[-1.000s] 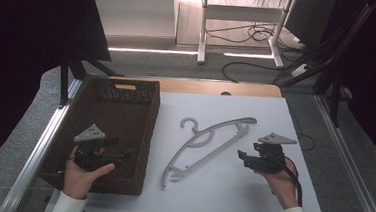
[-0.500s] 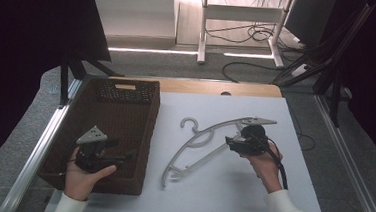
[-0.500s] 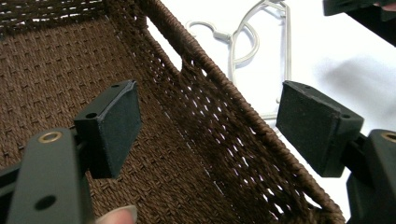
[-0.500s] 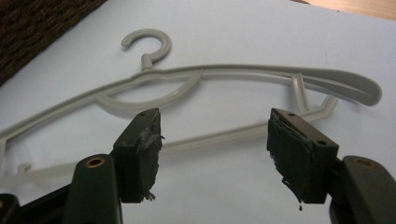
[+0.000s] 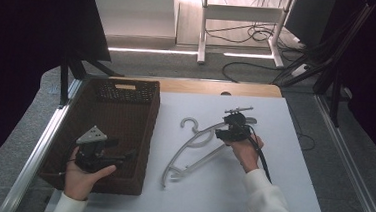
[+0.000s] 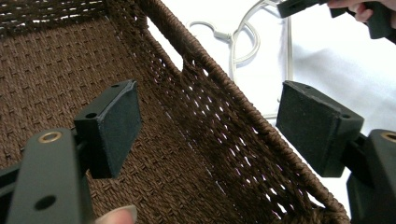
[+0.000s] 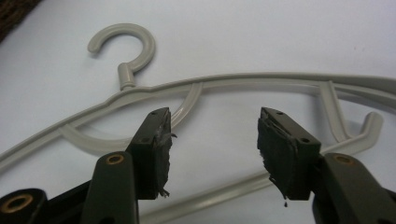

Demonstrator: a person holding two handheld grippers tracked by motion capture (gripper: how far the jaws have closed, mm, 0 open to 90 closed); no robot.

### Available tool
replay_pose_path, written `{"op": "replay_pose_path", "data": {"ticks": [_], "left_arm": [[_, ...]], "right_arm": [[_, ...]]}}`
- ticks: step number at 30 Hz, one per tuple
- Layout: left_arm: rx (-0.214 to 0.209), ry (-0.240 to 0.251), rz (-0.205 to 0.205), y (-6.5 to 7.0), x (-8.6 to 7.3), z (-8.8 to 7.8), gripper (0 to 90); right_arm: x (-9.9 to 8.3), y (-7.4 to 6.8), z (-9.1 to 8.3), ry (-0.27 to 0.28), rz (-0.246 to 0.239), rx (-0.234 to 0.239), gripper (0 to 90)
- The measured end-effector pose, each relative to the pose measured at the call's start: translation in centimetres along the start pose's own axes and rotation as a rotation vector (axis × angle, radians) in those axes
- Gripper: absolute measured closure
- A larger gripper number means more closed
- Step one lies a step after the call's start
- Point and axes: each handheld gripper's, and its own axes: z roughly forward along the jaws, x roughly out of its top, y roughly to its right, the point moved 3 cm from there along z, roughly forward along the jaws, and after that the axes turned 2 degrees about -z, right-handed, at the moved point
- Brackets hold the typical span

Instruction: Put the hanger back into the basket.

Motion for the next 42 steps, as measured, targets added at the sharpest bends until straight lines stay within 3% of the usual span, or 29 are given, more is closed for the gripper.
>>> {"op": "replay_pose_path", "data": {"ticks": [4, 13, 19, 25, 30, 39, 42], "left_arm": [[-0.001, -0.002, 0.008, 0.1, 0.0, 0.1, 21.6], [-0.002, -0.004, 0.013, 0.3, 0.0, 0.2, 21.6], [-0.001, 0.001, 0.004, 0.1, 0.0, 0.1, 21.6], [-0.006, 0.007, 0.006, 0.1, 0.0, 0.0, 21.6], [-0.008, 0.009, 0.004, 0.1, 0.1, -0.1, 21.6], [-0.007, 0.007, 0.002, -0.1, 0.0, 0.0, 21.6], [-0.006, 0.009, 0.001, -0.1, 0.0, -0.1, 21.6]], "right_arm": [[0.2, -0.3, 1.1, -0.026, 0.05, 0.012, 48.7], [0.8, -1.3, 3.2, -0.078, 0.092, 0.024, 51.4], [0.9, -1.6, 4.4, -0.125, 0.111, -0.011, 54.9], [1.0, -2.2, 5.0, -0.157, 0.144, -0.011, 61.6], [1.2, -2.7, 5.7, -0.205, 0.14, -0.052, 65.9], [1.7, -2.9, 6.3, -0.259, 0.19, -0.106, 71.2], [1.9, -2.8, 6.3, -0.28, 0.236, -0.114, 73.5]]}}
